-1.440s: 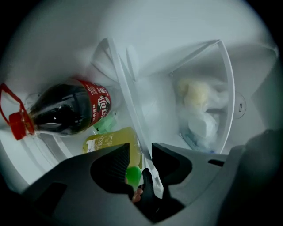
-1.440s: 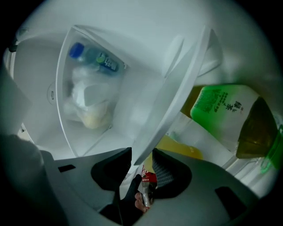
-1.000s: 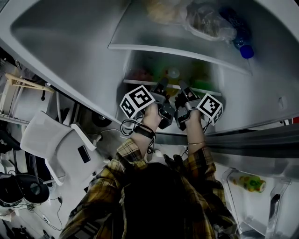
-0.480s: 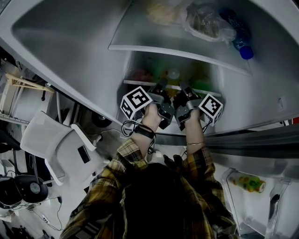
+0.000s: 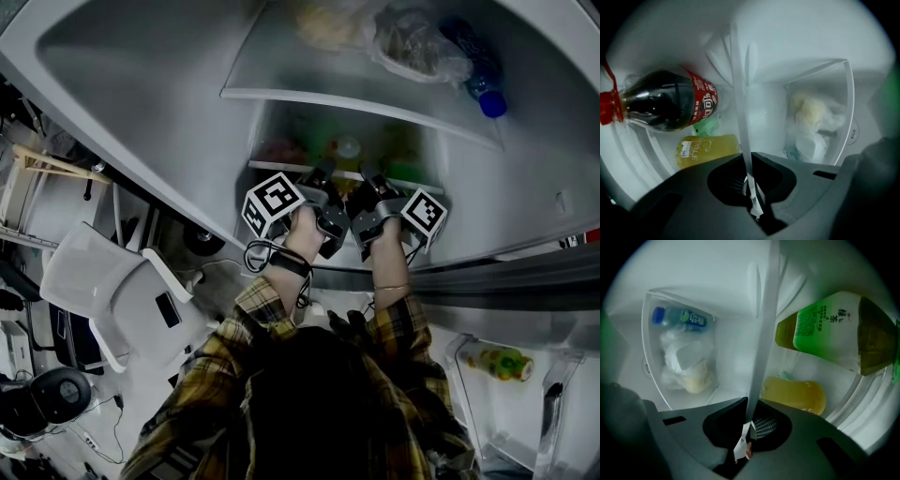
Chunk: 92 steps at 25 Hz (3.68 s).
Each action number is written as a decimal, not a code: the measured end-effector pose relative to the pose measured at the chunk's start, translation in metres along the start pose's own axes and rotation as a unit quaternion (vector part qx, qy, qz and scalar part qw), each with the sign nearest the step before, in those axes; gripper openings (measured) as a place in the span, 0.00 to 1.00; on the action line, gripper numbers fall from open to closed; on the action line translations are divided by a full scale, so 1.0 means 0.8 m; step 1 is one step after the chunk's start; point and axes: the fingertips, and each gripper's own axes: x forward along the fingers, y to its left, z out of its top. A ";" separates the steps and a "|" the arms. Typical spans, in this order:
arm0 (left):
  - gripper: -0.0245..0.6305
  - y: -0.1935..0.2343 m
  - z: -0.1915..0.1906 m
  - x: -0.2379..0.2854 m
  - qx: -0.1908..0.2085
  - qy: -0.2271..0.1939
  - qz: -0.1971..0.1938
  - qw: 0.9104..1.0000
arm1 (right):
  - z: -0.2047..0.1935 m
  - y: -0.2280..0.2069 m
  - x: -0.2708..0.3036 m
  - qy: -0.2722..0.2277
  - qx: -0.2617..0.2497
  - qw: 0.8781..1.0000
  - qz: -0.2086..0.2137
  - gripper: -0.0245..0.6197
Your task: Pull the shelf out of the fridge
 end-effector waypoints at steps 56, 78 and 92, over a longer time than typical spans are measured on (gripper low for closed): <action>0.07 -0.019 -0.006 -0.007 -0.005 0.010 -0.031 0.999 | 0.001 0.019 -0.010 -0.029 -0.022 0.999 0.021 0.10; 0.08 -0.023 -0.037 -0.083 -0.003 0.001 -0.032 0.999 | -0.053 0.032 -0.071 -0.015 -0.034 0.999 0.023 0.11; 0.08 -0.026 -0.068 -0.129 0.000 -0.005 -0.035 0.999 | -0.082 0.036 -0.120 -0.007 -0.048 0.999 0.022 0.11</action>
